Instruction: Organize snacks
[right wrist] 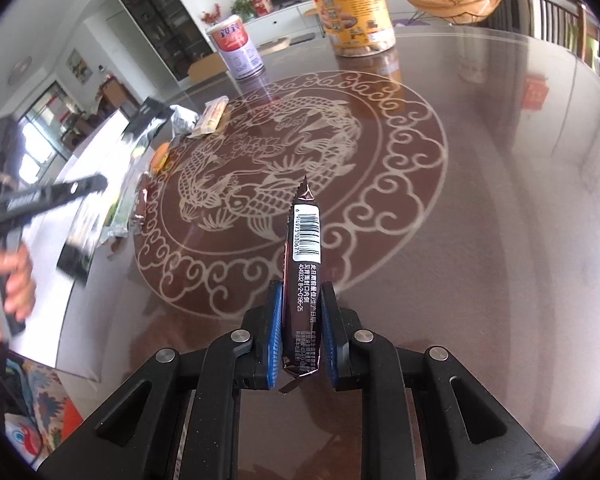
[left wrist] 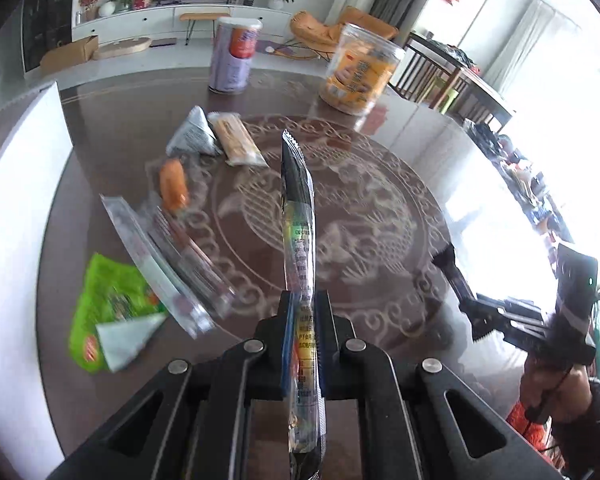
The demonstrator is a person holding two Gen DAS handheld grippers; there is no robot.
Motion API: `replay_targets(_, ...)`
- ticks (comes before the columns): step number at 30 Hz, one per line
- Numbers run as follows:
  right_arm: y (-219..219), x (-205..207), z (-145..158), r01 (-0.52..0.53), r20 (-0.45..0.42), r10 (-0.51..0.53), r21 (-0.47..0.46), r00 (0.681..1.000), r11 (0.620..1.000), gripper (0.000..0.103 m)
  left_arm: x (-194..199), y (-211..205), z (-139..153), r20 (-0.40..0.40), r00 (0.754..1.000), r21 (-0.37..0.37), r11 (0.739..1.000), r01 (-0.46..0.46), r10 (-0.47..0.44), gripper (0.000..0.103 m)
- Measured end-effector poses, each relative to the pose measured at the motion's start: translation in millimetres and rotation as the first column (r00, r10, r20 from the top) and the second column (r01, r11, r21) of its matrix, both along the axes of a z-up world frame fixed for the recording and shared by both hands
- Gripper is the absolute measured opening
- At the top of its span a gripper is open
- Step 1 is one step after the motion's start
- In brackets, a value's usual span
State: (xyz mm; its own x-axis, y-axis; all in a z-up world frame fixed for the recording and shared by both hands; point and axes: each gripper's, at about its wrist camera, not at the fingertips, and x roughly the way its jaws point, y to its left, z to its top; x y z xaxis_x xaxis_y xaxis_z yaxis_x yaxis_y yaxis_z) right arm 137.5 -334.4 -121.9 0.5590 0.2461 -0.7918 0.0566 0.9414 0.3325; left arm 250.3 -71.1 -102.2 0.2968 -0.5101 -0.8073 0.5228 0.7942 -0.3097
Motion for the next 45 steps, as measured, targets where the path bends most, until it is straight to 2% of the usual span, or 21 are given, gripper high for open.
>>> replay_targets(3,2,-10,4,-0.014,-0.008,0.013,-0.063,1.0,0.998,0.019,-29,-12,-11,0.013,1.0,0.025,1.0,-0.008,0.007,0.014)
replay_targets(4,4,-12,4,-0.019,-0.012,0.018,-0.086,1.0,0.996,0.019,-35,-14,-14,0.022,1.0,0.03,0.999,-0.018,0.018,0.022)
replay_targets(5,5,-14,3,-0.021,-0.016,0.02,-0.103,1.0,0.994,0.019,-40,-14,-16,0.025,0.999,0.03,0.999,-0.035,0.035,0.031)
replay_targets(7,5,-18,1,-0.02,-0.029,0.017,-0.118,0.999,0.993,0.023,-47,-10,-19,0.031,0.997,0.034,0.997,-0.071,0.069,0.077)
replay_targets(8,5,-20,1,-0.014,-0.034,0.01,-0.122,0.999,0.992,0.024,-50,-9,-19,0.051,0.995,0.043,0.995,-0.088,0.086,0.08)
replay_targets(9,4,-23,1,-0.004,-0.03,0.001,-0.122,1.0,0.993,0.027,-55,-7,-19,0.069,0.994,0.053,0.994,-0.093,0.089,0.08)
replay_targets(11,2,-29,3,0.011,-0.019,-0.013,-0.105,1.0,0.994,0.052,-62,-6,-21,0.083,0.994,0.086,0.993,-0.077,0.07,0.08)
replay_targets(12,1,-31,4,0.019,-0.011,-0.02,-0.101,1.0,0.995,0.056,-63,-7,-24,0.086,0.994,0.102,0.992,-0.07,0.061,0.08)
replay_targets(17,4,-23,16,0.002,-0.007,-0.003,-0.13,1.0,0.992,0.059,-73,-20,-37,0.149,0.988,0.247,0.966,-0.078,0.042,0.079)
replay_targets(20,12,-8,15,-0.05,-0.062,0.04,-0.162,0.997,0.986,0.062,-73,-25,-44,0.168,0.985,0.288,0.953,-0.092,0.044,0.055)
replay_targets(21,16,-4,14,-0.07,-0.08,0.056,-0.194,0.995,0.979,0.061,-73,-27,-48,0.164,0.986,0.295,0.951,-0.089,0.042,0.04)
replay_targets(24,22,-1,11,-0.075,-0.086,0.055,-0.252,0.995,0.965,0.059,-74,-30,-50,0.177,0.984,0.303,0.949,-0.09,0.037,0.035)
replay_targets(26,22,-2,9,-0.048,-0.096,0.021,-0.286,0.995,0.957,0.031,-75,-29,-50,0.178,0.984,0.296,0.951,-0.084,0.032,0.03)
replay_targets(27,19,-3,9,-0.032,-0.098,0.003,-0.299,0.995,0.954,0.028,-75,-27,-49,0.176,0.984,0.282,0.956,-0.082,0.032,0.028)
replay_targets(30,8,-5,9,-0.023,-0.11,-0.004,-0.242,0.994,0.97,0.029,-70,-10,-46,0.098,0.993,0.129,0.989,-0.075,0.063,0.028)
replay_targets(32,1,-7,10,-0.02,-0.112,-0.002,-0.195,0.994,0.981,0.06,-65,6,-48,0.03,0.995,0.038,0.994,-0.099,0.098,0.035)
replay_targets(39,2,-7,11,-0.066,-0.129,0.038,-0.219,0.991,0.973,0.066,-73,3,-42,0.077,0.993,0.097,0.991,-0.096,0.089,0.057)
replay_targets(42,9,-4,2,-0.095,-0.161,0.056,-0.252,0.985,0.963,0.065,-82,-15,-49,0.134,0.99,0.244,0.967,-0.074,0.042,0.054)
replay_targets(43,11,-4,-1,-0.095,-0.164,0.052,-0.262,0.985,0.96,0.055,-85,-18,-51,0.166,0.986,0.268,0.961,-0.07,0.025,0.042)
replay_targets(44,12,-5,-4,-0.091,-0.167,0.047,-0.269,0.985,0.959,0.031,-86,-19,-50,0.169,0.986,0.253,0.966,-0.057,0.014,0.032)
replay_targets(45,12,-7,-3,-0.078,-0.152,0.033,-0.303,0.988,0.95,0.018,-85,-19,-50,0.167,0.986,0.249,0.966,-0.067,0.025,0.029)
